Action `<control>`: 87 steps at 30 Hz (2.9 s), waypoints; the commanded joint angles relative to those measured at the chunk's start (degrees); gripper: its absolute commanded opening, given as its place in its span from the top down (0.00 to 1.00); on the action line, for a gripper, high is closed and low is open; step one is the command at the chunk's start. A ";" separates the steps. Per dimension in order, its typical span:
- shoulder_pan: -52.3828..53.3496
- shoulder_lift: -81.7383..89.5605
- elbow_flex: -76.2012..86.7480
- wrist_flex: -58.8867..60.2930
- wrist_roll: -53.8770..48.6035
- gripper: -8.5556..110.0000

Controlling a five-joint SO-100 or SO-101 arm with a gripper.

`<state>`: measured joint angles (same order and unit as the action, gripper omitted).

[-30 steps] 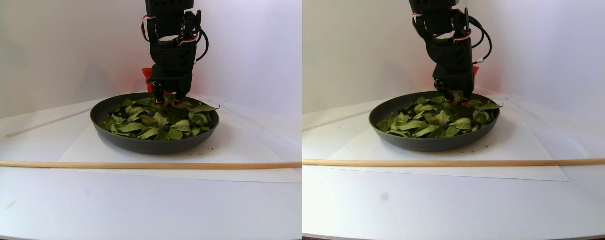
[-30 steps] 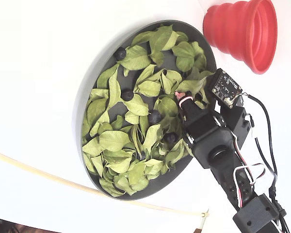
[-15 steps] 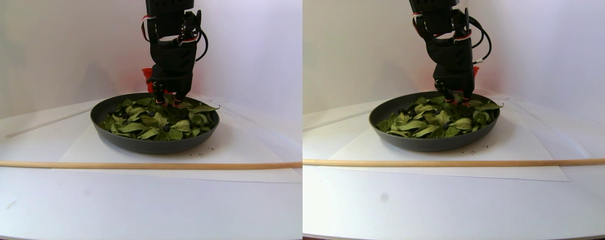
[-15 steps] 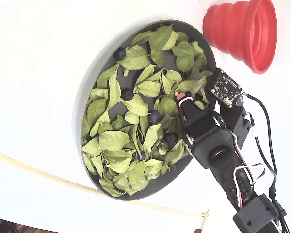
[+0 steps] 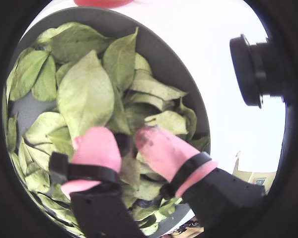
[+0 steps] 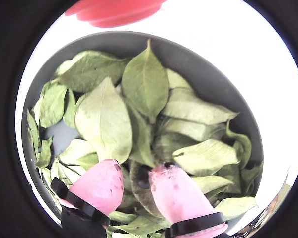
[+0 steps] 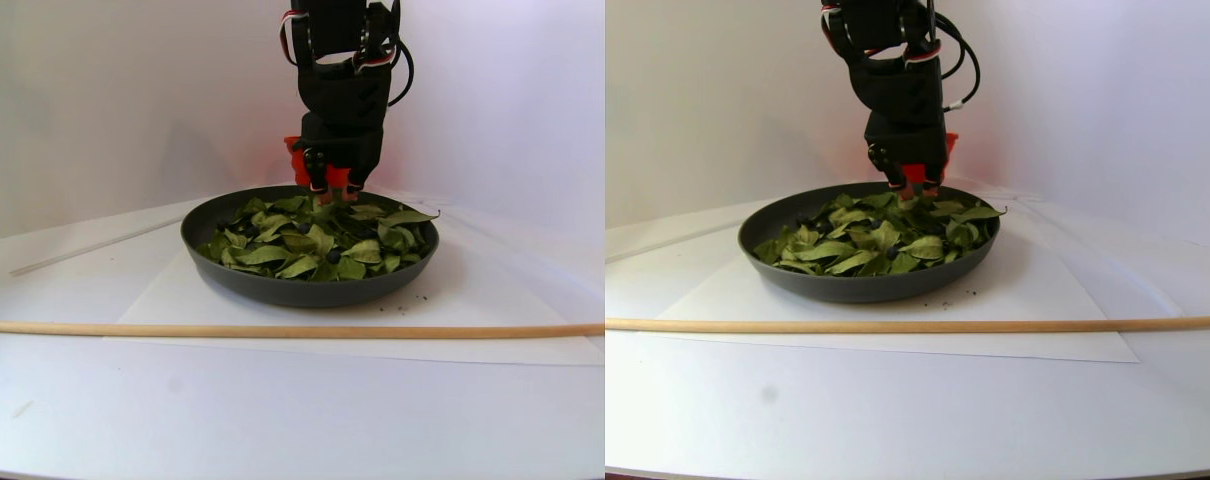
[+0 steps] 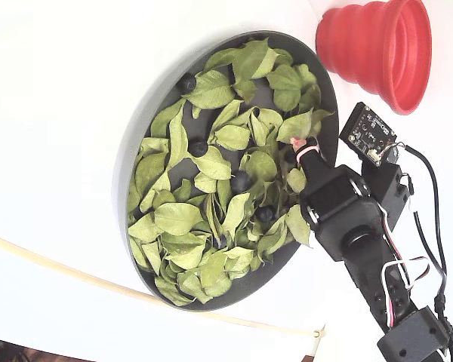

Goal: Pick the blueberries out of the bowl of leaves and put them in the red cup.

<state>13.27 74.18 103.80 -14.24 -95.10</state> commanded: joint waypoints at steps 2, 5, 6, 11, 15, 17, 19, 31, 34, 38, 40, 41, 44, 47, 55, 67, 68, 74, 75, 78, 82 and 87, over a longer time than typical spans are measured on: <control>-0.26 8.88 -0.09 0.70 -0.70 0.85; -0.26 8.61 -0.09 0.70 -0.97 0.84; -0.18 8.44 0.00 0.70 -1.23 0.84; 0.35 7.56 0.26 0.70 -2.02 0.81; 0.79 6.86 0.18 0.70 -2.55 0.81; 1.05 6.24 -0.09 0.70 -2.64 0.80; 1.32 5.45 -0.44 0.70 -2.72 0.80; 2.11 1.85 -1.85 -0.09 -2.29 0.80; 2.11 0.88 -2.11 -0.53 -2.11 0.80; 2.20 -0.44 -3.08 -0.88 -1.76 0.80; 2.20 -1.14 -3.69 -0.97 -1.58 0.80; 2.29 -1.32 -3.96 -0.97 -1.58 0.80; 2.46 -2.02 -4.75 -0.97 -1.23 0.80; 2.55 -2.46 -5.54 -1.05 -0.97 0.80; 2.55 -2.37 -4.22 -1.41 -0.97 0.80; 2.29 -3.43 -2.20 -2.90 -0.79 0.80; 2.29 -3.52 -2.02 -2.99 -0.70 0.80; 2.11 -3.96 -1.23 -3.87 -0.53 0.80; 2.11 -4.04 -1.23 -3.96 -0.53 0.80; 2.11 -4.31 -1.58 -4.13 -0.26 0.81; 2.02 -5.10 -2.11 -4.22 -0.09 0.81; 2.11 -5.89 -2.46 -4.57 -0.18 0.82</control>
<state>14.50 67.59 102.74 -17.93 -95.62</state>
